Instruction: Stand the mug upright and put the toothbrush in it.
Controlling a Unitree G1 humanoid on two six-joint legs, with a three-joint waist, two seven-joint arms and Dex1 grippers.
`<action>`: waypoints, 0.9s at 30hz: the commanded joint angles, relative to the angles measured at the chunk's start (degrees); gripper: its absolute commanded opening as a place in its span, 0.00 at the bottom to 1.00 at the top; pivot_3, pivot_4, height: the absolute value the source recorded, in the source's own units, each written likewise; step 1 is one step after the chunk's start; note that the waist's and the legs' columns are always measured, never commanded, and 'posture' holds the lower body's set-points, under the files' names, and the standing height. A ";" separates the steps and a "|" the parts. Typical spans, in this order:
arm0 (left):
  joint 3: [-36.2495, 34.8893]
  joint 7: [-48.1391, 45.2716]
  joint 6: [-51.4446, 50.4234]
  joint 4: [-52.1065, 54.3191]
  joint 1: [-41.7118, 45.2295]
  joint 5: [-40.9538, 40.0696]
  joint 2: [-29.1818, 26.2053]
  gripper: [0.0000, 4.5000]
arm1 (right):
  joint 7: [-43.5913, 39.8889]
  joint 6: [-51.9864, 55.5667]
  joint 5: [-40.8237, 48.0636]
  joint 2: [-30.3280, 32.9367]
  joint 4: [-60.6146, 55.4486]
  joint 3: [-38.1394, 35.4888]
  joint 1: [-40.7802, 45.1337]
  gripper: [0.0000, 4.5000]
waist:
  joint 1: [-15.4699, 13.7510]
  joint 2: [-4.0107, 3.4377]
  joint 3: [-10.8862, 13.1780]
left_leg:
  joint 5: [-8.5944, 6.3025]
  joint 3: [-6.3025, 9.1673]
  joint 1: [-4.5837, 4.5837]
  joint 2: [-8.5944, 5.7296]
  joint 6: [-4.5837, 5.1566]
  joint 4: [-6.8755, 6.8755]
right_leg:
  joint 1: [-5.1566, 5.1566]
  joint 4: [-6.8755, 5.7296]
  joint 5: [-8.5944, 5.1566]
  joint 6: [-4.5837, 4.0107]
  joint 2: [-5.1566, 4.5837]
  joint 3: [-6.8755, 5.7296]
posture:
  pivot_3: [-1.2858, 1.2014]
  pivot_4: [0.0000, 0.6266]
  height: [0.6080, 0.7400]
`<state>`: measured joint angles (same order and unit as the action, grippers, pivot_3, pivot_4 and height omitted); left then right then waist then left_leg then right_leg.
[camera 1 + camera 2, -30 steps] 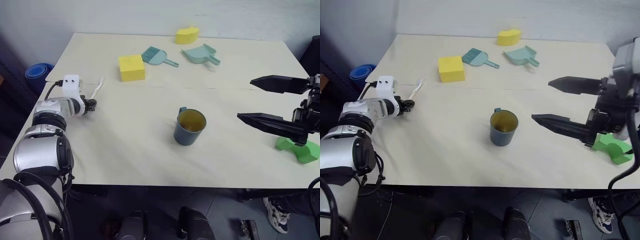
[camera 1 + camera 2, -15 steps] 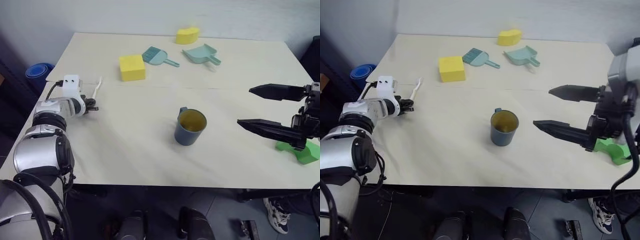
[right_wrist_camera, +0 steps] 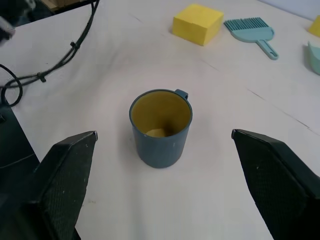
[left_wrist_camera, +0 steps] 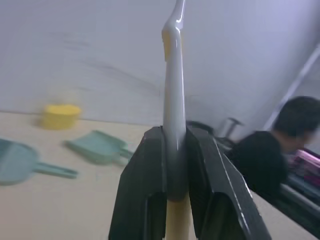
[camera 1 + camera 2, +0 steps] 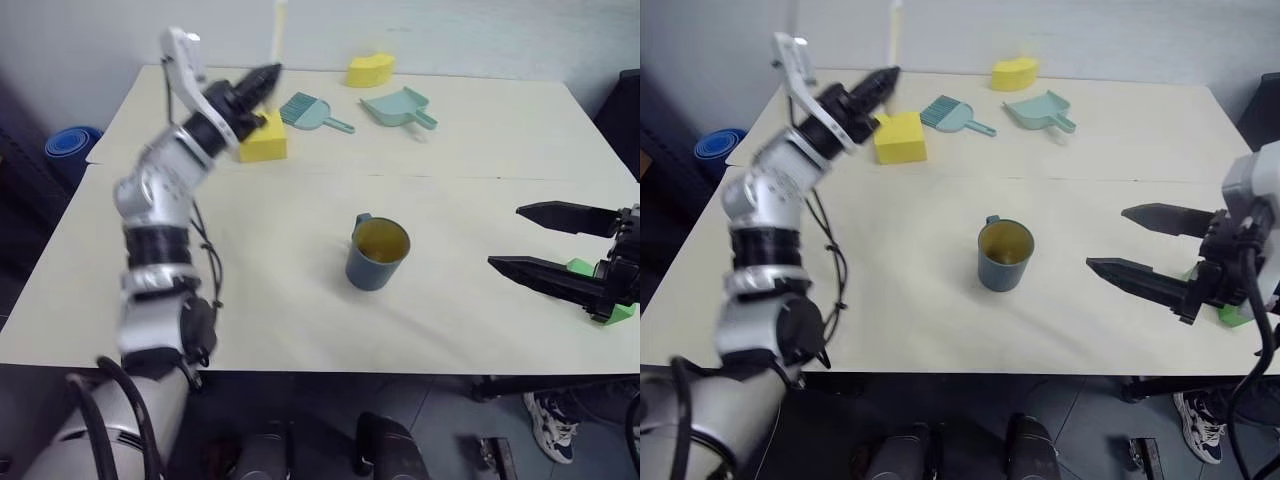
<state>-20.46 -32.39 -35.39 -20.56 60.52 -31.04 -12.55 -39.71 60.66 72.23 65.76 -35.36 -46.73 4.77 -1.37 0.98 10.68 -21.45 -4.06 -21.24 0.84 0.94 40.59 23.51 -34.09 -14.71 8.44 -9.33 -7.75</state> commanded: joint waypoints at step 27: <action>26.30 -7.40 20.00 8.49 -19.59 5.88 16.96 0.05 | 7.91 0.31 11.06 -1.24 -4.18 -8.00 -10.62 1.00 | -1.82 -0.01 -0.01 | -0.06 0.02 -0.09 -0.04 0.13 0.36 | -0.17 0.21 0.01 -0.06 0.01 0.07 | 0.52 0.24 1.00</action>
<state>5.27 -38.79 -17.66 -12.45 40.80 -25.85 3.66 -32.70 61.35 81.58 63.44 -39.44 -52.27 -5.88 -3.20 0.97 10.67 -21.51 -4.04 -21.33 0.80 1.08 40.95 23.33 -33.89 -14.69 8.38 -9.33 -7.68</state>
